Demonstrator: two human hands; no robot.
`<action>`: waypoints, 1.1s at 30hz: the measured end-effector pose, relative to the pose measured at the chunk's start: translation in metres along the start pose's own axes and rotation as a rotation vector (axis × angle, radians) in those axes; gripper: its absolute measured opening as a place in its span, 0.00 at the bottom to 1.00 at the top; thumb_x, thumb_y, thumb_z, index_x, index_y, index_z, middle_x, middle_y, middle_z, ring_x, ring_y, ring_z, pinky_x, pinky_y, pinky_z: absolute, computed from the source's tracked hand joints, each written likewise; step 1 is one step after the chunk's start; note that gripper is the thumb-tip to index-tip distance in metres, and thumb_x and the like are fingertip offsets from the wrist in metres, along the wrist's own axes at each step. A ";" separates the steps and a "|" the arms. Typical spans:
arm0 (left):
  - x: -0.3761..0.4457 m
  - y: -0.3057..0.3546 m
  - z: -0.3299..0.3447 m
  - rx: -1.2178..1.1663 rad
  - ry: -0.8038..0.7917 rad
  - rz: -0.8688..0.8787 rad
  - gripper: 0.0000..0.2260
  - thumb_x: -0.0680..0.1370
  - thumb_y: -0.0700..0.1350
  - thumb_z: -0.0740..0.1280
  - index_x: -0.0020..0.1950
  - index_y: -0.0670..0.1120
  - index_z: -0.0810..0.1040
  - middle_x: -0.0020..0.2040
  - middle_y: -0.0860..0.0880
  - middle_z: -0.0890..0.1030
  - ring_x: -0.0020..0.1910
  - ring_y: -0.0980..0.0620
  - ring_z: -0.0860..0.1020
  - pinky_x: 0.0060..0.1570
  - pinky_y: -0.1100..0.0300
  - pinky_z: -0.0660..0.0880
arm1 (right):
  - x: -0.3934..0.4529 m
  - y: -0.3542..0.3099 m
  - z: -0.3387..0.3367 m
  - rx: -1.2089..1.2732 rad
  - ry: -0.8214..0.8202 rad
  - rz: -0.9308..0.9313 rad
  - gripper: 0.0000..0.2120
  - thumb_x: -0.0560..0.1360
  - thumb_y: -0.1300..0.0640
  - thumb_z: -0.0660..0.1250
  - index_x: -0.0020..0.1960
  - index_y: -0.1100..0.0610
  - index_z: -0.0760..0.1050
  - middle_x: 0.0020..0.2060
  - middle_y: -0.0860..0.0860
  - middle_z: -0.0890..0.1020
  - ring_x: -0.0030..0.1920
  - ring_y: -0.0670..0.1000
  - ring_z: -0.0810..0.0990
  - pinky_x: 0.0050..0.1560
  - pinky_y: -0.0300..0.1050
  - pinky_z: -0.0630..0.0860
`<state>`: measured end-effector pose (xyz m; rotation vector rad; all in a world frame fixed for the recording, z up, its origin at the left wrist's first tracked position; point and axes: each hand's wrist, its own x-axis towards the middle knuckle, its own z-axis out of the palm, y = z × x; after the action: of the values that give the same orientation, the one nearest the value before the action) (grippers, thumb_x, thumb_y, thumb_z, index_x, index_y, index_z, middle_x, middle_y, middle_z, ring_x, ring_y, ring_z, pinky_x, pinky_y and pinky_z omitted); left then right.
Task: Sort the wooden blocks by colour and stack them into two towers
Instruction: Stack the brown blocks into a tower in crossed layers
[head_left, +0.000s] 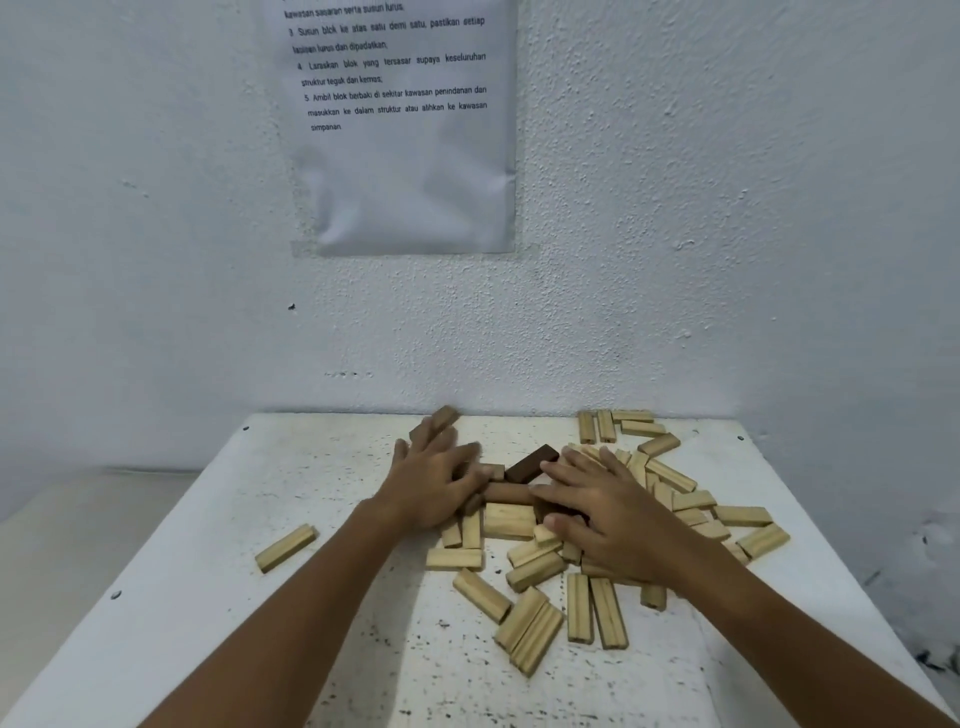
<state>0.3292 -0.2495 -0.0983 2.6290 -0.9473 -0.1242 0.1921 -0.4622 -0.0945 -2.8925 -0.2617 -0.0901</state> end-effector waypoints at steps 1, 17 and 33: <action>-0.005 0.002 0.002 0.004 0.039 0.016 0.28 0.77 0.67 0.51 0.69 0.54 0.73 0.76 0.51 0.64 0.78 0.48 0.48 0.73 0.45 0.51 | 0.000 0.002 0.004 -0.004 0.023 0.030 0.28 0.78 0.35 0.45 0.75 0.42 0.63 0.77 0.44 0.59 0.78 0.45 0.47 0.75 0.48 0.36; -0.075 0.010 0.015 -0.161 0.260 0.186 0.29 0.77 0.64 0.50 0.74 0.54 0.67 0.74 0.52 0.68 0.74 0.62 0.53 0.69 0.71 0.47 | 0.049 -0.047 0.001 0.182 0.182 0.091 0.15 0.83 0.49 0.55 0.63 0.55 0.71 0.60 0.51 0.78 0.65 0.52 0.72 0.76 0.53 0.51; -0.142 0.015 -0.002 -0.289 0.397 -0.004 0.29 0.71 0.65 0.60 0.54 0.42 0.81 0.61 0.48 0.78 0.58 0.64 0.69 0.48 0.82 0.61 | 0.052 -0.096 0.011 0.188 0.110 0.020 0.06 0.77 0.57 0.66 0.52 0.53 0.70 0.47 0.50 0.78 0.51 0.53 0.75 0.51 0.50 0.70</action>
<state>0.2108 -0.1698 -0.0957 2.2717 -0.7253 0.2353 0.2258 -0.3592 -0.0788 -2.6919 -0.2092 -0.2083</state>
